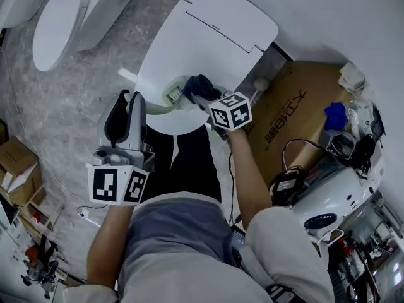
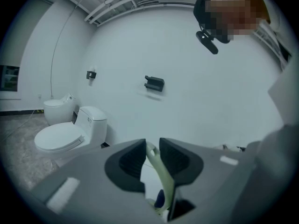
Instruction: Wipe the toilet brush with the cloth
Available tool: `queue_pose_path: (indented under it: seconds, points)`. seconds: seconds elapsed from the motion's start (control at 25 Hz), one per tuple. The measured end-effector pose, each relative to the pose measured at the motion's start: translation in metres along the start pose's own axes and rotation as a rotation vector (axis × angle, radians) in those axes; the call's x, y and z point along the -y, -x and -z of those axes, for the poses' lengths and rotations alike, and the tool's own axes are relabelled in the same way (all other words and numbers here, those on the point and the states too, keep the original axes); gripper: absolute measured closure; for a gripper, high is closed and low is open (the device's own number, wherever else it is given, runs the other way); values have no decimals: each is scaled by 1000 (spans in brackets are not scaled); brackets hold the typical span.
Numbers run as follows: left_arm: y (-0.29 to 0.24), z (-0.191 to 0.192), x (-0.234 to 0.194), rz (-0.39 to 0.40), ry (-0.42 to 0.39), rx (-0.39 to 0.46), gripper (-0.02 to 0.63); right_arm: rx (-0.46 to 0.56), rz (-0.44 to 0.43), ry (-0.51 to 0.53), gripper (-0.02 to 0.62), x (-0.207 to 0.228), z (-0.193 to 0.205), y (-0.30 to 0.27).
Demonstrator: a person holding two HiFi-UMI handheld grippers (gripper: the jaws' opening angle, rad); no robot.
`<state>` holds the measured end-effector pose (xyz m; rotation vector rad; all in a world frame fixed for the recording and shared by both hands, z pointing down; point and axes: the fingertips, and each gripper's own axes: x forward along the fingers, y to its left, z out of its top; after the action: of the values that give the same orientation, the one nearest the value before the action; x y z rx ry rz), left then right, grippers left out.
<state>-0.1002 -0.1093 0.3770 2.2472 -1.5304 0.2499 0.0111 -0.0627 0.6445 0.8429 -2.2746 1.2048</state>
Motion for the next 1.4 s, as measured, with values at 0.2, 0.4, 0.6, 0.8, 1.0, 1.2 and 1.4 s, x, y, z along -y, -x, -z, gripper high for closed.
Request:
queue_pose_path:
  seconds: [0.2, 0.4, 0.6, 0.8, 1.0, 1.2, 1.4]
  points:
    - [0, 0, 0, -2, -5, 3, 606, -19, 9, -26, 494, 8, 7, 7]
    - [0, 0, 0, -4, -5, 1, 606, -31, 28, -4, 495, 15, 11, 9]
    - [0, 0, 1, -6, -7, 3, 606, -43, 55, 5, 495, 21, 12, 4]
    - [0, 0, 1, -8, -10, 1, 606, -61, 103, -29, 497, 35, 18, -5]
    - [0, 0, 1, -9, -12, 3, 606, -65, 131, -94, 497, 47, 31, -17]
    - [0, 0, 1, -9, -10, 7, 606, -66, 166, -142, 497, 57, 43, -24]
    - [1, 2, 2, -11, -5, 5, 606, -71, 211, -174, 497, 64, 53, -28]
